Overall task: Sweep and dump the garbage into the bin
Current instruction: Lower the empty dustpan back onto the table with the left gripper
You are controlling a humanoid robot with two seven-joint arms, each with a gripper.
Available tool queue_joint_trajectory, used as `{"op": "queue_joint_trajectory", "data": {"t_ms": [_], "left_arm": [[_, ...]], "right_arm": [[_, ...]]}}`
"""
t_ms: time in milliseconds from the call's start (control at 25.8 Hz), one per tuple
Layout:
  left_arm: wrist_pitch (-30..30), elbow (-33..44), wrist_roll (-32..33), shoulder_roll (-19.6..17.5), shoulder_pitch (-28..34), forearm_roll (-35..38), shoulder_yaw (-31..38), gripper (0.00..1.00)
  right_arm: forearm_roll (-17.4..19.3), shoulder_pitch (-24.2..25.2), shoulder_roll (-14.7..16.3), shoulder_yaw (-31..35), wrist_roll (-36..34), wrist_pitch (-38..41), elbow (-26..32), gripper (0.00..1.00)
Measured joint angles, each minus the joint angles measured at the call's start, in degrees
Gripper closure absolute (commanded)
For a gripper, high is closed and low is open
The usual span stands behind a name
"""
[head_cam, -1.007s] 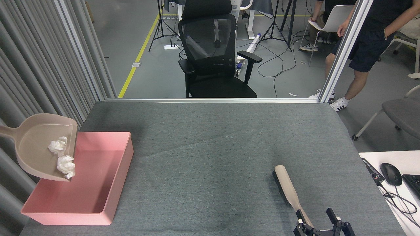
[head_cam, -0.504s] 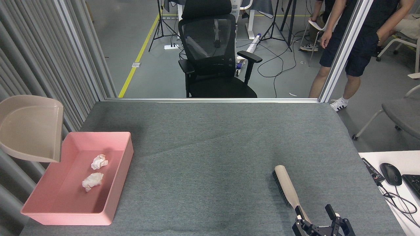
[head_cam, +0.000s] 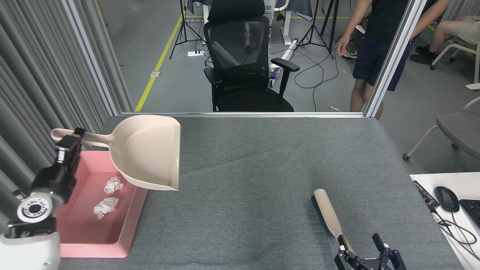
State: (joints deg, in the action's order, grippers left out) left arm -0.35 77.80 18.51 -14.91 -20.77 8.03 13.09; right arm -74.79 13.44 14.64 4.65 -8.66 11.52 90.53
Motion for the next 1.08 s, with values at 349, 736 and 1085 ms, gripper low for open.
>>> {"op": "queue_joint_trajectory", "data": {"t_ms": [349,736,1085], "left_arm": [[-3.7,-3.5,-4.9,17.3,1.7,8.7,-0.7,0.92],[-13.7,-12.6,-10.3,21.9,4.2,12.8,-1.0,0.92],[-17.5,-16.0,-11.3,22.4,6.2,14.2,-2.5,0.89]], "right_arm": [[0.0,0.0,-0.4,0.0,0.3,-0.2,0.0,0.04],[0.0,0.0,-0.6,0.0,0.4,-0.3,0.0,0.04],[0.0,0.0,-0.6,0.0,0.4,-0.3,0.0,0.04]]}}
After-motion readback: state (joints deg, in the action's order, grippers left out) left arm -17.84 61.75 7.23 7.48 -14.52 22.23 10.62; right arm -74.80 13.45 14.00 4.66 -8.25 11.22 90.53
